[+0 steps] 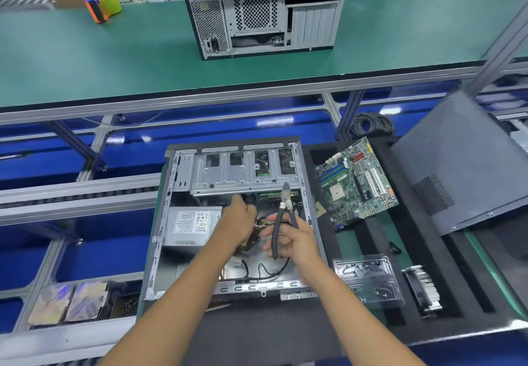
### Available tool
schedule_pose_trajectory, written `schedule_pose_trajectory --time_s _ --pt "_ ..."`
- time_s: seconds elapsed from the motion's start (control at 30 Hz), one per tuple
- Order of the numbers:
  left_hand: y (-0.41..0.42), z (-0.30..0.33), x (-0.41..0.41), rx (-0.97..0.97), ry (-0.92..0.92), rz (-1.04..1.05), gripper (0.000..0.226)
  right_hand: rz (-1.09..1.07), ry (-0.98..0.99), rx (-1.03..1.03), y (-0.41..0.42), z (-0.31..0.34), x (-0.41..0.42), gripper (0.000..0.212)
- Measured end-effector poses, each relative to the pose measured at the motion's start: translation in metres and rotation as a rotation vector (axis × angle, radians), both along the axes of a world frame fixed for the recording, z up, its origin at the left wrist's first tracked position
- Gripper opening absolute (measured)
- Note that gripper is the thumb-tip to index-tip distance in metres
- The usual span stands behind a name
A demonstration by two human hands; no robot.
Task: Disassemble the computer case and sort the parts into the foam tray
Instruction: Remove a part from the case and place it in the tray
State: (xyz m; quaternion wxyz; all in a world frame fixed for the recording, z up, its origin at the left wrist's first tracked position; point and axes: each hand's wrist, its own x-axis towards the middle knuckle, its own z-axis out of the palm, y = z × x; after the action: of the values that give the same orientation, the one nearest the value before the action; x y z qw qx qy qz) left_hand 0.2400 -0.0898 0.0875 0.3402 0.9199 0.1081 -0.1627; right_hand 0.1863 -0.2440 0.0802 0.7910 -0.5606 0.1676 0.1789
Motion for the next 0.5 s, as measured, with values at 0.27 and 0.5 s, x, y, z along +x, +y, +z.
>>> schedule_pose_trajectory --time_s 0.27,0.5 --pt "0.031 0.091 0.04 -0.39 -0.014 0.132 0.012 -0.072 -0.052 0.135 -0.004 -0.002 0.001 0.027" --pt "0.069 0.126 0.049 -0.334 -0.123 -0.064 0.012 -0.114 -0.071 0.154 -0.006 -0.01 0.002 0.025"
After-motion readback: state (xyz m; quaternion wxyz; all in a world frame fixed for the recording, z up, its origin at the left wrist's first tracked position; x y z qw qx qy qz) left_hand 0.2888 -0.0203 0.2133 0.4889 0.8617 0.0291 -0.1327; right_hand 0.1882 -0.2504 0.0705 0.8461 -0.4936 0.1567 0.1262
